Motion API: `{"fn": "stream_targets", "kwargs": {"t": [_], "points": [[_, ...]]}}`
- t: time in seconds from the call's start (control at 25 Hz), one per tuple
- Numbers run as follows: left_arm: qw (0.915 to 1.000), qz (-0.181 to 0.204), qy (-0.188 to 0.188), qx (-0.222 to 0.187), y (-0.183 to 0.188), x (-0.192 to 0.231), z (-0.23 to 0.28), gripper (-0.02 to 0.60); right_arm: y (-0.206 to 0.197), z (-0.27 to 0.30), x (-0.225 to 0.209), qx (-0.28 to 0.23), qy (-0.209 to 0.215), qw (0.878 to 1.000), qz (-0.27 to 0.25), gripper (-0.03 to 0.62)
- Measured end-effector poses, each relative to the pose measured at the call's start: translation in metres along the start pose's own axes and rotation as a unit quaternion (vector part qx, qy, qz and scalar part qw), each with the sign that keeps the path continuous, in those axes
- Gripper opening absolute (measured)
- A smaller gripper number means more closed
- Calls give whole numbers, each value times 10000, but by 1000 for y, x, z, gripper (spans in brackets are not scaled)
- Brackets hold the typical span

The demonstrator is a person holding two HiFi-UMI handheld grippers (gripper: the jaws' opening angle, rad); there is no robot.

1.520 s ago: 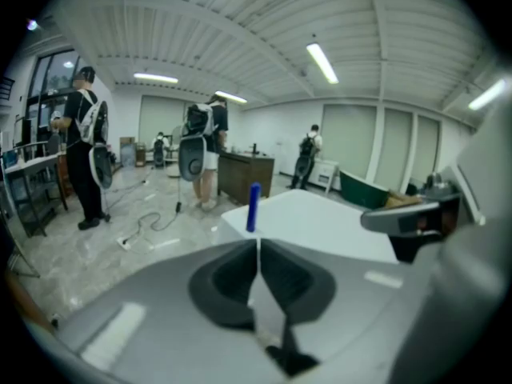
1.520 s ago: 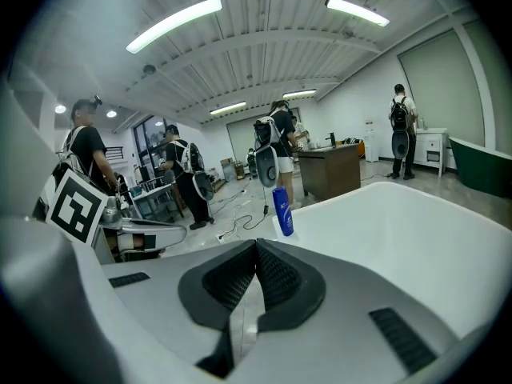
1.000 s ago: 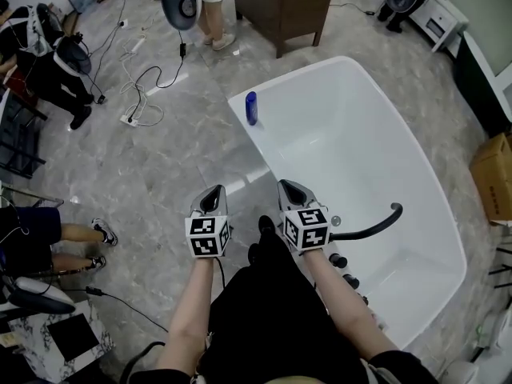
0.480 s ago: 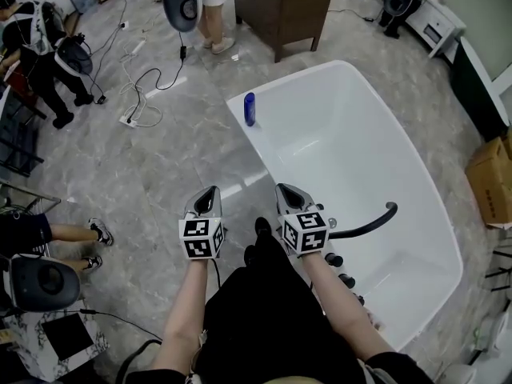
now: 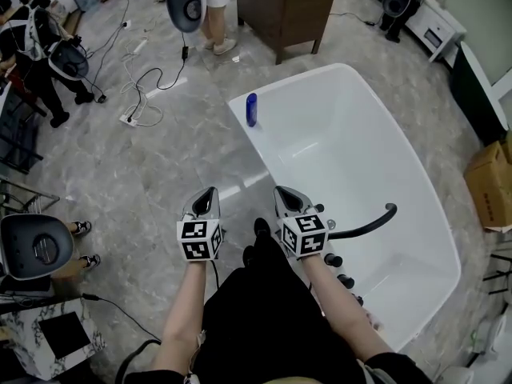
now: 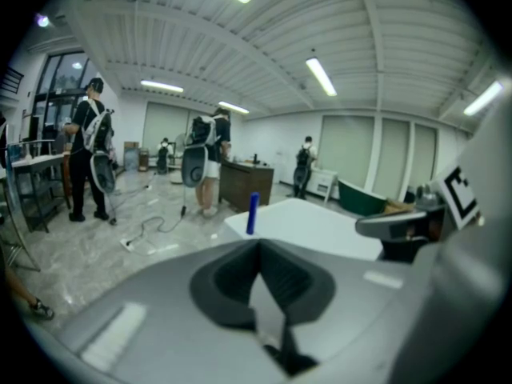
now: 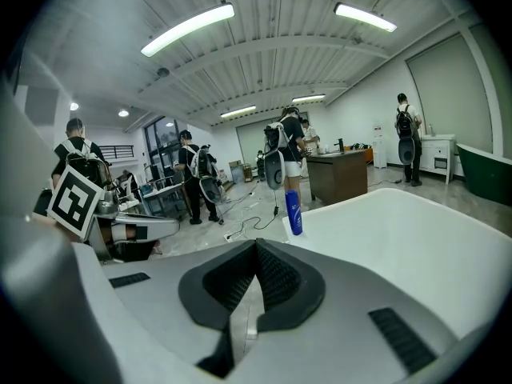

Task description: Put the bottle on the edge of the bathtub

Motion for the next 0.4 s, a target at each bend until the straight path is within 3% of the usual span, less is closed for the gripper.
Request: {"fn": "stream_targets", "kwargs": {"t": [0.4], "points": [[10000,-37,-10,-35,0,7,-4,6,1,-2,9,-41,63,10000,15,3]]}}
Point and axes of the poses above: the fingertips, and each gripper's own axes: z forward along the fingers, x to its left, y out of its top, the point moved 4 cm from there along -z, backward along the fingers, and after that the axes turned 14 degrees about -z, right-handed, at the moved point
